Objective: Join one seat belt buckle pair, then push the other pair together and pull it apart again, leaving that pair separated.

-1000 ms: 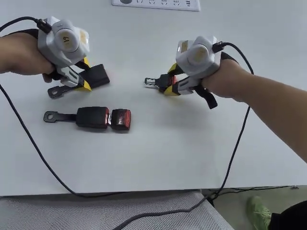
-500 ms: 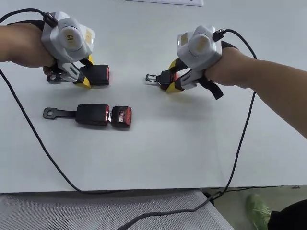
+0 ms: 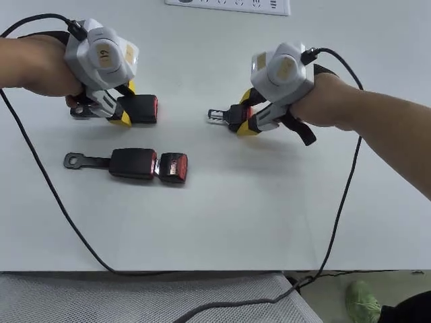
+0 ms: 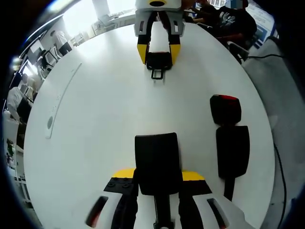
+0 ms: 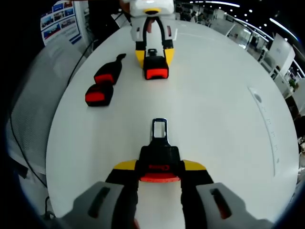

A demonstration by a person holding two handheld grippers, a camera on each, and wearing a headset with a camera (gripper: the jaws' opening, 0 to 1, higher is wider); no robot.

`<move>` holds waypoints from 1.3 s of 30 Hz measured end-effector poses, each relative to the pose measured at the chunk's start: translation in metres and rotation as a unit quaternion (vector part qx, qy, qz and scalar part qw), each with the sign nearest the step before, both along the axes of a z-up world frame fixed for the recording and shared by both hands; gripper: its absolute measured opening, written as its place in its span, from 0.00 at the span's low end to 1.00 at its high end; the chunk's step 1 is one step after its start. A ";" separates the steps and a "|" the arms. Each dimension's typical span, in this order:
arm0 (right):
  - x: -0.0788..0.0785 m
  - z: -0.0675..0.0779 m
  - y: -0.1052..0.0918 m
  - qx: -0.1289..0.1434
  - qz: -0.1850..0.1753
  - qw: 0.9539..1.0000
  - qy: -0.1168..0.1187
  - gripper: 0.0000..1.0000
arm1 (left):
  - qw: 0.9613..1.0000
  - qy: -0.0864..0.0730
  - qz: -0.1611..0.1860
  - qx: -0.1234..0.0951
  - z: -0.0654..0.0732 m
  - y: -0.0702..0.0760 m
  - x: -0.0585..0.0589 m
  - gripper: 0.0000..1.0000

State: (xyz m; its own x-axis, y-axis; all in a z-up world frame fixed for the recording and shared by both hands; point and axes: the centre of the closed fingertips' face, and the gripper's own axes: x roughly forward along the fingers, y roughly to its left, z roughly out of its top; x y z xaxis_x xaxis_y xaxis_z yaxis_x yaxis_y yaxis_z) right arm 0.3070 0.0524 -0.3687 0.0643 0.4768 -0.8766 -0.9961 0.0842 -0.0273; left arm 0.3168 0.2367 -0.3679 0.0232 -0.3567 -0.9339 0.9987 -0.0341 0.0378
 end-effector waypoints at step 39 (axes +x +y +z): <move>-0.001 0.011 0.102 0.041 0.018 0.999 -0.022 0.33 | 1.000 0.007 0.000 0.012 -0.004 0.001 0.002 0.33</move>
